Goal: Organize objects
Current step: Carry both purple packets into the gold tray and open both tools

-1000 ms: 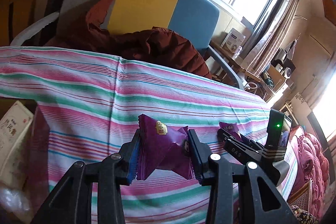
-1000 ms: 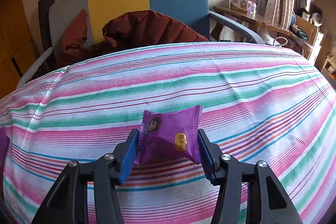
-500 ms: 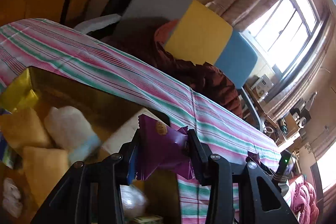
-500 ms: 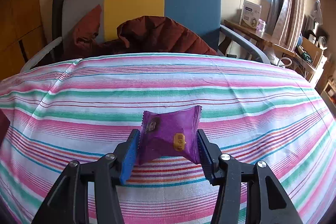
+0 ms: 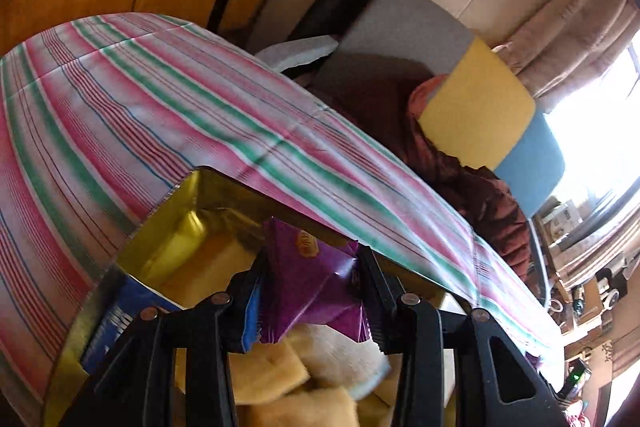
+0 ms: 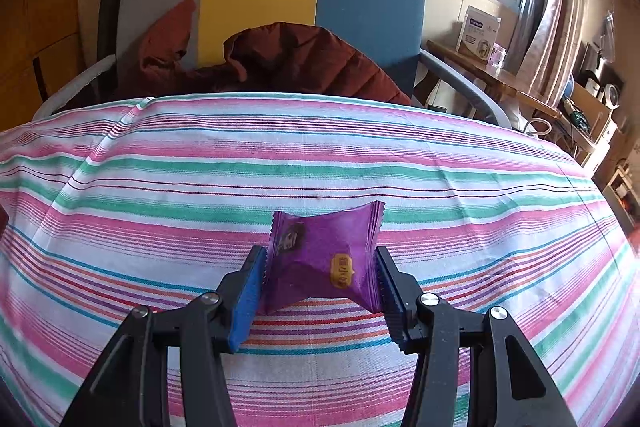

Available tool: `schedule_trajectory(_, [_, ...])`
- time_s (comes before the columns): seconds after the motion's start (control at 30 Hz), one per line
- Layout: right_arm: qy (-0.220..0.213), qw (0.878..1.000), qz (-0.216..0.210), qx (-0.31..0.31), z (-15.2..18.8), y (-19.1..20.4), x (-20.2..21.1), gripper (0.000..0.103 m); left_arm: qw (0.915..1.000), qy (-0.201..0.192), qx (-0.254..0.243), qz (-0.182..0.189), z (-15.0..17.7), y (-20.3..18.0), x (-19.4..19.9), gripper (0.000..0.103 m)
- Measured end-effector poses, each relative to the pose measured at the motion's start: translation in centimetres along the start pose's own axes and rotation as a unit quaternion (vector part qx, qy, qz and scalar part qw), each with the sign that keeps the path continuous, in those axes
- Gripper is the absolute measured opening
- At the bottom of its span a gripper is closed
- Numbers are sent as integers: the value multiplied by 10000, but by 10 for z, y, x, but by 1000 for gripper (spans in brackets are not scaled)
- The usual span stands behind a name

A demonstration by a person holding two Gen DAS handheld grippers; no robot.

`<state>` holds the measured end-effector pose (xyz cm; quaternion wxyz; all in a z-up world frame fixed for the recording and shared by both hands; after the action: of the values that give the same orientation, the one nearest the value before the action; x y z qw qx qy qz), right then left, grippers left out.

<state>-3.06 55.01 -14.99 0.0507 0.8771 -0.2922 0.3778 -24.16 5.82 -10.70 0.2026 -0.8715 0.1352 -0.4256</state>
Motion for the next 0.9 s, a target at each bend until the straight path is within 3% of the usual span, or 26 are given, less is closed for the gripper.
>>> schedule_trajectory(0.07, [6, 10000, 22, 25, 0, 1, 0, 54, 9999, 65, 51, -82, -3, 7, -5, 43])
schedule_trajectory(0.2, [28, 10000, 55, 73, 1, 3, -1, 54, 9999, -54, 29, -125, -6, 14, -4, 55])
schedule_trajectory(0.43, [34, 9999, 91, 118, 1, 3, -2, 54, 9995, -273, 147, 99, -4, 19, 16, 56])
schedule_trajectory(0.63, [-98, 9999, 88, 71, 0, 2, 4, 54, 9982, -450, 270, 281, 16, 24, 49, 57])
schedule_trajectory(0.9, [-448, 9988, -203, -65, -2, 1, 27, 54, 9973, -665, -129, 294, 50, 27, 99, 57])
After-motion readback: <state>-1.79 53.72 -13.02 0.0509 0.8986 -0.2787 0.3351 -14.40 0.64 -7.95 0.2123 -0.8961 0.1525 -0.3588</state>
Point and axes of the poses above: each gripper's, at about its wrist camera, not at the fingertips, and x roughly against the way its jaws point, y to its left, z to its underside, the point moved 7 cm from there along -x, roughly the way its jaws point, and after that the axes turned 1 degree about z, right-handed, at the moved point
